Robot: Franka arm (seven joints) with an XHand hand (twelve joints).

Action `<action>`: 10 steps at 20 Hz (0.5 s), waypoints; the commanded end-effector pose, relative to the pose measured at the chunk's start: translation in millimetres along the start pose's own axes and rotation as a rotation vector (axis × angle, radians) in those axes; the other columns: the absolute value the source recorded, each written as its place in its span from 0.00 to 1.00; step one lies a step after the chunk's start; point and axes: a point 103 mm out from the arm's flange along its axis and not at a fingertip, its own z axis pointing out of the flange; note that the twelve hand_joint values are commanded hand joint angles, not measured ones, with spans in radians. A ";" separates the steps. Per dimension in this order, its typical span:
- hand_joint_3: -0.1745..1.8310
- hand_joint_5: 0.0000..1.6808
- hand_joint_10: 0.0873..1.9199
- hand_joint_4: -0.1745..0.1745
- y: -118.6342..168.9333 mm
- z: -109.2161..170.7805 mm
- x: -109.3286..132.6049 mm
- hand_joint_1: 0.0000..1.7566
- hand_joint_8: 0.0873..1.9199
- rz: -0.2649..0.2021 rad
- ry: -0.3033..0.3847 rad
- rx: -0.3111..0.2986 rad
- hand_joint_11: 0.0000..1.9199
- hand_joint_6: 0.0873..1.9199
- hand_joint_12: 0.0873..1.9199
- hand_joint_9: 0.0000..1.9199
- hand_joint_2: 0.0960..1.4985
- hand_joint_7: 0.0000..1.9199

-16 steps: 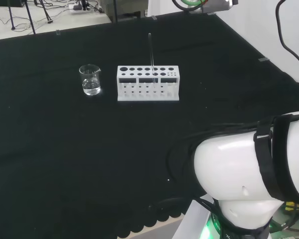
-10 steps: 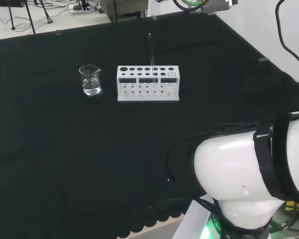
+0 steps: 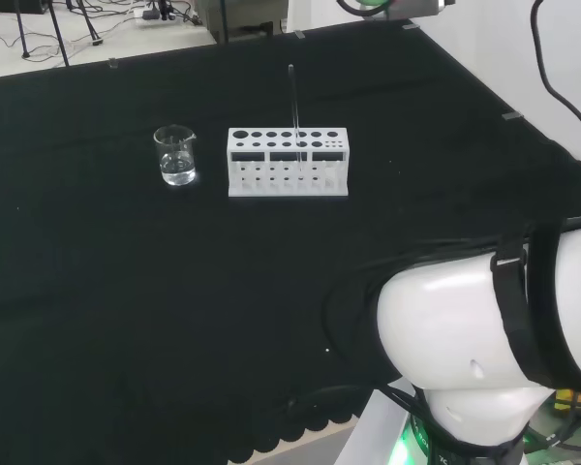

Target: Take the glass rod from the white test tube rack.

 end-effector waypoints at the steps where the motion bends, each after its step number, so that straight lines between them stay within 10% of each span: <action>1: 0.34 0.15 0.40 0.10 41.2 2.9 -2.9 0.32 0.40 -0.035 0.020 -0.008 0.09 0.00 0.72 0.25 0.59 0.16; 10: 0.34 0.18 0.39 0.08 114.1 -2.3 -2.8 0.31 0.41 -0.089 0.036 -0.032 0.11 0.00 0.72 0.30 0.60 0.23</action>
